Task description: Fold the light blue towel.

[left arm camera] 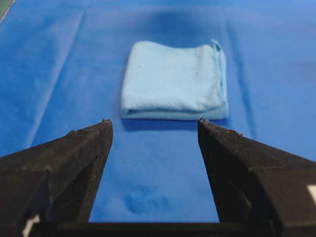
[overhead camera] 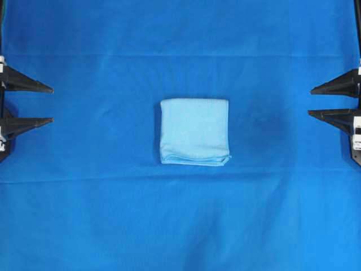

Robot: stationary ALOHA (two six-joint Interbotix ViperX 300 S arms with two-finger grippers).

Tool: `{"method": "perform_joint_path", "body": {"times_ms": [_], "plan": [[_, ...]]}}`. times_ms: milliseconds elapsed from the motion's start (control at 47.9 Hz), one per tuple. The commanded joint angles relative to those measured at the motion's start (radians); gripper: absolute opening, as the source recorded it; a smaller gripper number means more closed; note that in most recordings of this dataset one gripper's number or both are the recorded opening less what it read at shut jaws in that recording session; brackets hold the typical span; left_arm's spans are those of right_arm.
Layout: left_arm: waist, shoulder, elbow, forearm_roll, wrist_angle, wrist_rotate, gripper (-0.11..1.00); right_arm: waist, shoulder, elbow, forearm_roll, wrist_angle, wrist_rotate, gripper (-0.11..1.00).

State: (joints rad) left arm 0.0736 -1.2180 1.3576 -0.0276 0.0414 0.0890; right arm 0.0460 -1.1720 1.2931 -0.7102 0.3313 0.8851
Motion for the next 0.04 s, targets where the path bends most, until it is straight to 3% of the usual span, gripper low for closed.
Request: {"method": "perform_joint_path", "body": {"times_ms": [0, 21], "plan": [[0.003, 0.008, -0.012, -0.002, -0.005, -0.002, 0.67, -0.002, 0.014, -0.011, -0.002, -0.008, 0.002, 0.59], [0.003, 0.008, -0.014, -0.002, -0.005, -0.002, 0.67, -0.002, 0.014, -0.011, -0.002, -0.008, 0.002, 0.59]]}}
